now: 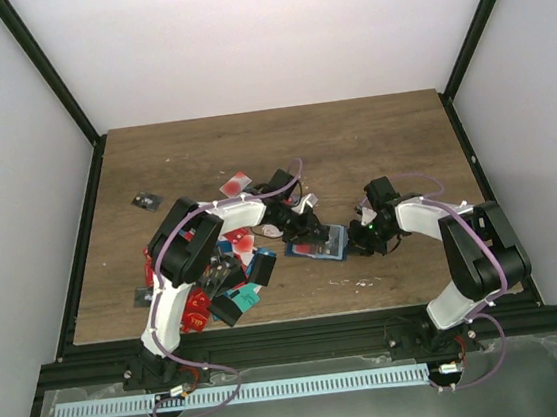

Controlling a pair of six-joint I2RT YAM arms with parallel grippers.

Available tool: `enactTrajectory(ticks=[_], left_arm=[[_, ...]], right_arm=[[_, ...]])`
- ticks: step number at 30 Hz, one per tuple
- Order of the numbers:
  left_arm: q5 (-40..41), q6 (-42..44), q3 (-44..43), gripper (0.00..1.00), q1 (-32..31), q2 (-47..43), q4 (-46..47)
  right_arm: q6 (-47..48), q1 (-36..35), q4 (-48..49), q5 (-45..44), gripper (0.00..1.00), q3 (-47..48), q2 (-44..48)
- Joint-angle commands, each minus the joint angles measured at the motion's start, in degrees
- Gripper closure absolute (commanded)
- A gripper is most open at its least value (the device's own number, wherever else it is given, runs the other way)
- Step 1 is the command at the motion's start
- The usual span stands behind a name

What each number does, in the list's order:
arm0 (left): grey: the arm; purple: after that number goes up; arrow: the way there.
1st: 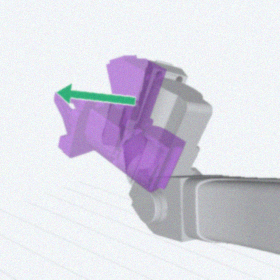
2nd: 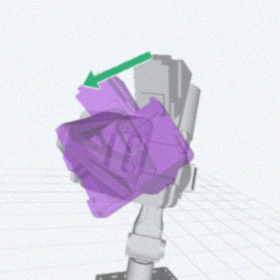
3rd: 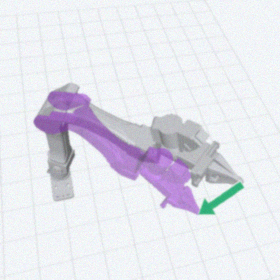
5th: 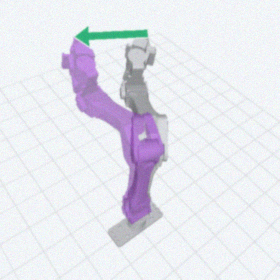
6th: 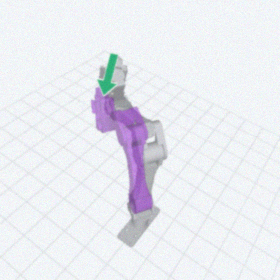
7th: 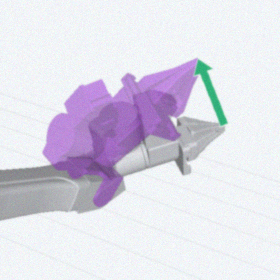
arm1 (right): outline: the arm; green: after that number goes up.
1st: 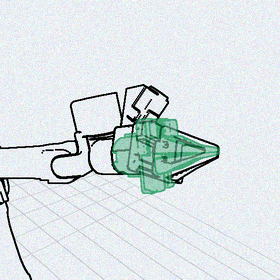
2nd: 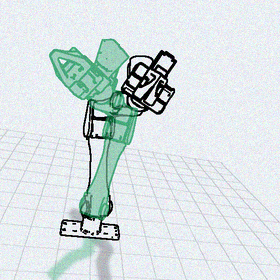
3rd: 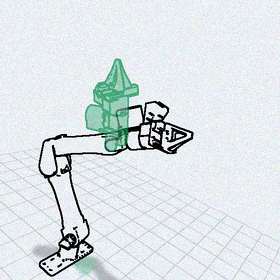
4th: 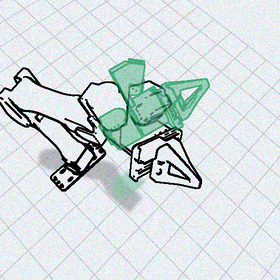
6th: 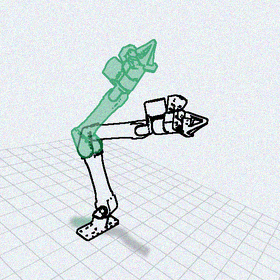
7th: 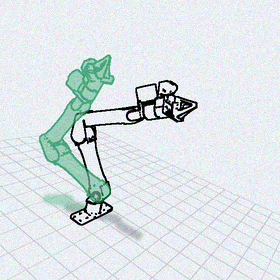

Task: Put the credit cards into the card holder
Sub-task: Insert the credit card into the card holder.

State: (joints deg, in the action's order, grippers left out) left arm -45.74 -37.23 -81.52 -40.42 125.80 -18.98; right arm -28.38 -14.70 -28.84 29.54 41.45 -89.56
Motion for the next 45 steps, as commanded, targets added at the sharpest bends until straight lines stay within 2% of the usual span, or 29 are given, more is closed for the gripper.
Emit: enactTrajectory(ticks=[1, 5, 11, 16, 22, 27, 29, 31, 36, 39, 41, 45], left_arm=[[4.7, 1.7, -0.3, 0.74, -0.9, 0.6, -7.6], [6.5, 2.6, -2.3, 0.65, -1.0, 0.1, -11.5], [8.5, 3.6, -4.8, 0.44, -1.1, -0.9, -16.6], [8.6, 4.0, -6.5, 0.3, -1.0, -1.9, -19.4], [8.7, 5.9, -10.4, 0.2, -1.0, -3.5, -24.6], [10.0, 7.0, -12.0, 0.19, -0.6, -5.7, -27.4], [12.1, 8.2, -12.8, 0.22, -0.6, -6.5, -29.1], [14.2, 10.2, -12.7, 0.3, -0.5, -7.1, -30.3], [18.3, 13.3, -12.0, 0.72, -0.6, -6.6, -31.5], [18.2, 13.7, -11.9, 0.88, -0.6, -5.2, -30.9], [18.2, 14.0, -11.9, 0.94, -0.6, -4.4, -30.6], [17.8, 14.6, -12.1, 0.96, -0.6, -2.7, -30.1]], right_arm=[[-0.1, -0.2, 0.5, -0.6, 0.99, -0.6, -0.5], [0.1, -0.3, 0.4, -0.9, 0.99, -0.4, -0.5], [0.2, -0.3, 0.4, -0.9, 0.99, -0.1, -0.4], [0.4, -0.3, 0.4, -0.8, 0.99, 0.2, -0.2], [0.8, -0.2, 0.4, -0.3, 0.99, 0.9, 0.6], [1.3, -0.3, 0.3, 1.3, 0.99, 1.6, 2.2], [1.2, -0.3, -0.5, 1.5, 0.99, 2.2, 3.2], [1.1, -0.2, -0.8, 2.2, 0.99, 2.5, 4.4], [-0.6, -0.3, 1.7, 7.7, 0.97, 2.2, 7.1], [-2.4, -0.3, 4.0, 10.6, 0.97, 1.8, 7.6], [-3.6, -0.3, 5.4, 12.2, 0.96, 1.6, 7.2], [-4.9, -0.2, 7.2, 13.8, 0.97, 1.7, 6.2]])
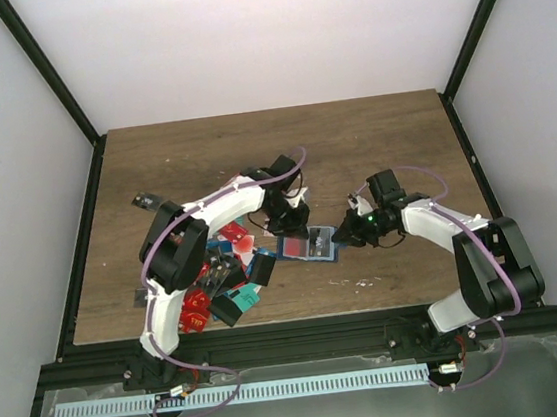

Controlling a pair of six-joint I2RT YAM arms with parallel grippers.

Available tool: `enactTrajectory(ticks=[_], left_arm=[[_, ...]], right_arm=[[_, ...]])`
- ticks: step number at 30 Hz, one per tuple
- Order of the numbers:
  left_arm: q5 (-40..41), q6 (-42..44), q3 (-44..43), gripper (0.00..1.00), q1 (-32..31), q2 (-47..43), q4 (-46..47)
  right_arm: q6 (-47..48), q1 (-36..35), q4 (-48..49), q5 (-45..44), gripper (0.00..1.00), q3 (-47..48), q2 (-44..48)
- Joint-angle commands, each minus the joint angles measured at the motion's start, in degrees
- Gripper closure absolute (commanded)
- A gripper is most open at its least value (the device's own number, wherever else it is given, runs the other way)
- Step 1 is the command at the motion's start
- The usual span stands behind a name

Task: Put the credit cards into the card holder
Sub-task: Insert the credit card into the card holder.

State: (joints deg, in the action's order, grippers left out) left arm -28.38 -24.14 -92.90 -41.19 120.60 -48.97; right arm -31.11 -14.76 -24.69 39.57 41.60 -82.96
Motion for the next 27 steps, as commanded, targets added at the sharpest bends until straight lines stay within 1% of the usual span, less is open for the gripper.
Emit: enactTrajectory(ticks=[1, 15, 18, 23, 27], left_arm=[[0.3, 1.7, -0.7, 0.96, 0.1, 2.8, -0.1], [-0.9, 3.1, -0.6, 0.96, 0.0, 6.8, 1.4], [-0.5, 3.2, -0.5, 0.96, -0.1, 7.3, 1.5], [1.1, 3.2, -0.5, 0.96, -0.3, 7.9, 1.2], [3.1, 2.8, -1.1, 0.96, -0.3, 7.0, 0.1]], right_arm=[[-2.3, -0.2, 3.3, 3.9, 0.97, 1.7, -0.6], [-4.1, -0.2, 6.7, 4.2, 0.96, 0.8, -3.8], [-4.0, -0.2, 6.6, 3.3, 0.94, 0.8, -4.6], [-3.2, -0.2, 5.1, 0.1, 0.87, 1.3, -5.2], [-2.8, -0.2, 4.1, -1.4, 0.86, 1.5, -5.2]])
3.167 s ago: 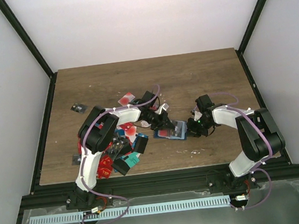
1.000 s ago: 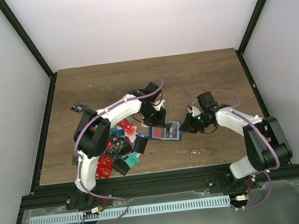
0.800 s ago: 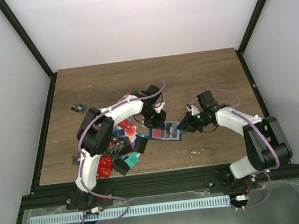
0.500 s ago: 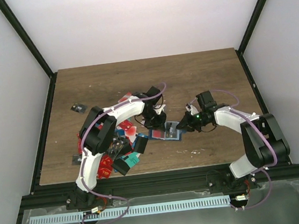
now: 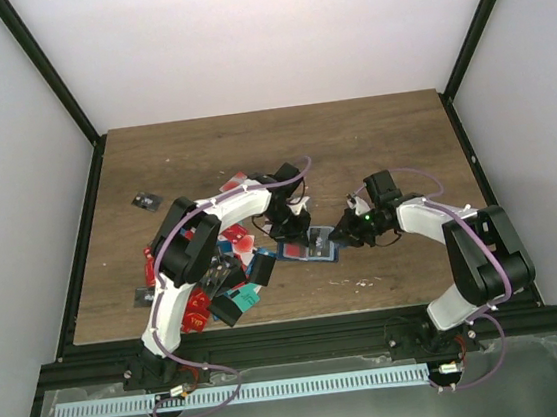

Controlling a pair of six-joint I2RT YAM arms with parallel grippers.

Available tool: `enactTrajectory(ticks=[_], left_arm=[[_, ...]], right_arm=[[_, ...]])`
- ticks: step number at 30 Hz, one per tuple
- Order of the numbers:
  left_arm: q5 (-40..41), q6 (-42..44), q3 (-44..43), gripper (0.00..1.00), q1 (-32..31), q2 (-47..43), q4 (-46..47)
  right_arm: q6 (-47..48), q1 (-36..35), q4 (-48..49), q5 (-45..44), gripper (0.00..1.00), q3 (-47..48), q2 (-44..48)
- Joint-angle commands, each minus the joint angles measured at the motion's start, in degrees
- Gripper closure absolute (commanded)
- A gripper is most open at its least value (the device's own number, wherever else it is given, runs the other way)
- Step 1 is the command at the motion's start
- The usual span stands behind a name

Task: Put the credit cards into the card holder
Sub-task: Insert the credit card into the card holder.

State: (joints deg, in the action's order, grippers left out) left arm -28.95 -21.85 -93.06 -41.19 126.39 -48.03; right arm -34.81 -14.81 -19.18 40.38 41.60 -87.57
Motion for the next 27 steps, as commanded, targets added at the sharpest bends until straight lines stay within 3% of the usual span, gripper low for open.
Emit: enactTrajectory(ticks=[1, 16, 27], left_arm=[[3.6, 0.4, -1.1, 0.96, -0.3, 0.5, -1.0], [3.2, -2.0, -3.2, 0.96, -0.4, -3.3, -1.9], [2.1, -1.7, -3.3, 0.96, -1.3, 1.1, -0.5]], right_arm=[[0.9, -0.2, -1.4, -2.3, 0.86, 1.5, -0.5], [1.4, -0.2, -1.7, -2.1, 0.86, 1.2, 0.2], [2.0, -0.1, -1.6, -2.3, 0.86, 1.1, 0.0]])
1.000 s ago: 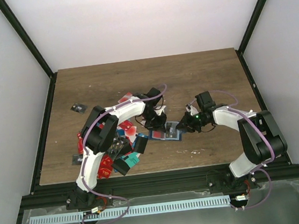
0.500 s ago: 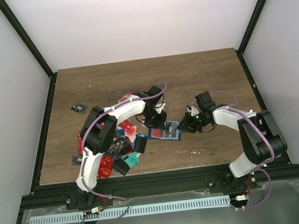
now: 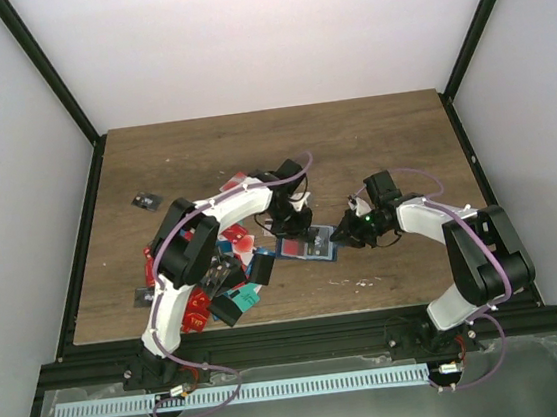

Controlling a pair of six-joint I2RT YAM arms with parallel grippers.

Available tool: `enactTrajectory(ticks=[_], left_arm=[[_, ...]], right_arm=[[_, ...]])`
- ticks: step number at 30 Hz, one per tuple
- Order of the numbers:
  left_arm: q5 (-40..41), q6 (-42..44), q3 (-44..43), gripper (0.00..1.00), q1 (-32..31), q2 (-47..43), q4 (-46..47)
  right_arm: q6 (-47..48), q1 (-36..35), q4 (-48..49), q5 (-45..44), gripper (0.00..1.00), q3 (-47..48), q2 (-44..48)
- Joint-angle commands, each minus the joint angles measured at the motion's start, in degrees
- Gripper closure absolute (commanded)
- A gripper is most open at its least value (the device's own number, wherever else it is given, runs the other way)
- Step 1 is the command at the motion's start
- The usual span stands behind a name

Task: Put the credit cards into the card holder
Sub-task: Insert the credit card into the card holder.

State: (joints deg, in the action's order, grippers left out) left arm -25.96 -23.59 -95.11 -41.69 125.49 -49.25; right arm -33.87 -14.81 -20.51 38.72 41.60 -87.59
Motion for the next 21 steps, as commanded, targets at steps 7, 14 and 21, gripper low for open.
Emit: enactTrajectory(ticks=[7, 14, 21], left_arm=[[0.6, 0.3, -0.7, 0.96, -0.9, 3.5, 0.6], [0.5, 0.4, 0.5, 0.96, -1.0, 3.6, 1.2], [0.3, 0.4, 0.7, 0.96, -1.0, 3.5, 1.5]], right_arm=[[1.2, -0.1, 0.5, -0.4, 0.83, 0.8, -0.6], [1.0, -0.2, 1.6, 0.4, 0.75, 1.2, -2.1], [0.5, -0.1, 3.6, 2.5, 0.75, 1.4, -4.3]])
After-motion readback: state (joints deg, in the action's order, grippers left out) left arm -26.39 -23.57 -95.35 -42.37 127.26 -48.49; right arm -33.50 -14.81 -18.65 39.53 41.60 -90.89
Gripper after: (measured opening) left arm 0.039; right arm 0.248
